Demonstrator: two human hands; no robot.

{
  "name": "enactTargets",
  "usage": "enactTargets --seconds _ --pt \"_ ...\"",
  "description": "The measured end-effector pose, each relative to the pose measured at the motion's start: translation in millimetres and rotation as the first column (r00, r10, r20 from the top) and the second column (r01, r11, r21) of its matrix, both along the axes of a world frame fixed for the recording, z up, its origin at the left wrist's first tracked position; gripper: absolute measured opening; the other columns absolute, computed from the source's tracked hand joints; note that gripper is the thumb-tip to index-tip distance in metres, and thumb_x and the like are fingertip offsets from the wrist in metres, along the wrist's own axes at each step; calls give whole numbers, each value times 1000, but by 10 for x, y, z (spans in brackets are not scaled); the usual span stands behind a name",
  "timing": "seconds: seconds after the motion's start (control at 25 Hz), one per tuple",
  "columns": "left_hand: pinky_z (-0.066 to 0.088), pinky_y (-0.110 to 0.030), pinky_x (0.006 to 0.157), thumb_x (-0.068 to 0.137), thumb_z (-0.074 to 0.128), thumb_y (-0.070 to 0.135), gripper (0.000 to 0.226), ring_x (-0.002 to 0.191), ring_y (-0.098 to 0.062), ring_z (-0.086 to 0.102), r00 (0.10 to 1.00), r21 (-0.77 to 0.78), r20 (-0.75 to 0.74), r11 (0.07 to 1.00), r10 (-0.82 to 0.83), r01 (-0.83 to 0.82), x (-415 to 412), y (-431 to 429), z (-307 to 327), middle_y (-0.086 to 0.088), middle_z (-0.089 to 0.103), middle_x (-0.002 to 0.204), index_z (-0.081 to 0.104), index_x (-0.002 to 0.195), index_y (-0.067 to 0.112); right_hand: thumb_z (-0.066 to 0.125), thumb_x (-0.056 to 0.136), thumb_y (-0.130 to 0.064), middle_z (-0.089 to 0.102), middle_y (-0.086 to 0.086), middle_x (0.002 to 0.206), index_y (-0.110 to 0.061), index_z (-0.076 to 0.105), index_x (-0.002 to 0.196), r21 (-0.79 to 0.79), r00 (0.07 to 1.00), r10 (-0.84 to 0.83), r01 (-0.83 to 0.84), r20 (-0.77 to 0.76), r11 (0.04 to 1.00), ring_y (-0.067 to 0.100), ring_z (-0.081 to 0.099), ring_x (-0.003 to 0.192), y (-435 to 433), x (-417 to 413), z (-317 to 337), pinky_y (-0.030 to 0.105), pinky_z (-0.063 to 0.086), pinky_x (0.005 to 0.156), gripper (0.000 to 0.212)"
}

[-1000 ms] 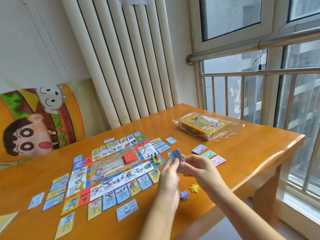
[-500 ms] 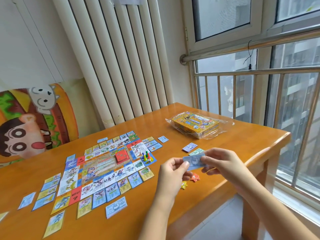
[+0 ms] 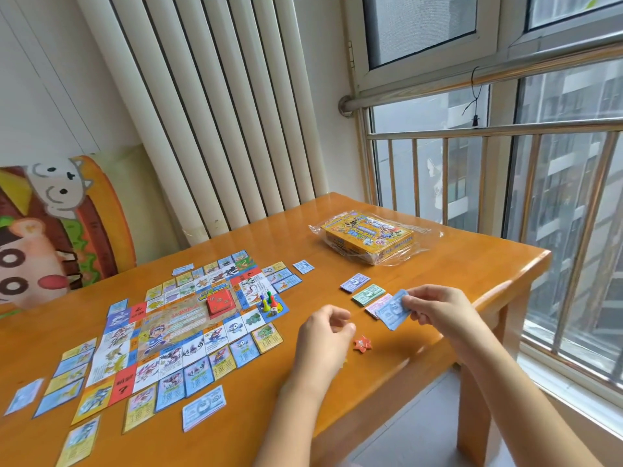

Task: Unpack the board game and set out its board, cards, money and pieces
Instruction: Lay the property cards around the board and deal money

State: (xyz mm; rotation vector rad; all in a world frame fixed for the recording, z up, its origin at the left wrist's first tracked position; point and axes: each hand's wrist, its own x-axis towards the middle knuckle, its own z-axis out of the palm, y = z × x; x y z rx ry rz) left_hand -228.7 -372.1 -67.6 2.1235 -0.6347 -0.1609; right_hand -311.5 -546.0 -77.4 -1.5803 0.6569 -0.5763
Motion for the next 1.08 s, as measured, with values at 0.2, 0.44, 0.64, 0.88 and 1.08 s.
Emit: enactTargets --seconds 0.2,0.44,0.64,0.88,1.08 --pt "41 -19 74 95 52 23 19 94 -9 54 1000 298 24 955 -8 1 345 134 -84 3 61 115 61 112 23 70 83 -7 63 6 62 -5 71 86 -43 986 14 -22 -165 999 12 50 52 -172 180 -65 23 42 54 4" --pt "45 -29 96 93 53 29 22 113 -17 53 996 468 71 884 -53 14 441 117 -122 0 54 124 61 114 26 69 83 -15 62 0 61 -16 69 79 -238 940 -39 -46 -339 970 9 51 53 -111 196 -90 20 36 47 3" --pt "46 -31 95 93 53 31 20 112 -17 53 994 482 83 876 -73 24 462 133 -121 1 54 124 62 111 31 61 85 -13 58 0 76 -17 63 79 -507 881 -200 -51 -429 861 12 52 67 -56 199 -130 20 34 47 8" --pt "42 -25 93 94 52 31 25 114 -14 52 985 522 44 844 -169 122 527 173 -25 1 51 126 61 117 30 61 87 -20 52 2 95 -15 54 94 -656 838 -273 -127 -472 744 23 53 97 -65 233 -177 27 33 69 10" --pt "45 -25 90 93 55 32 23 109 -13 55 976 564 -58 800 -208 204 656 108 94 2 58 122 64 114 27 63 87 -29 49 3 102 -17 54 100 -601 810 -199 -220 -551 769 20 50 90 -131 259 -81 26 36 71 20"
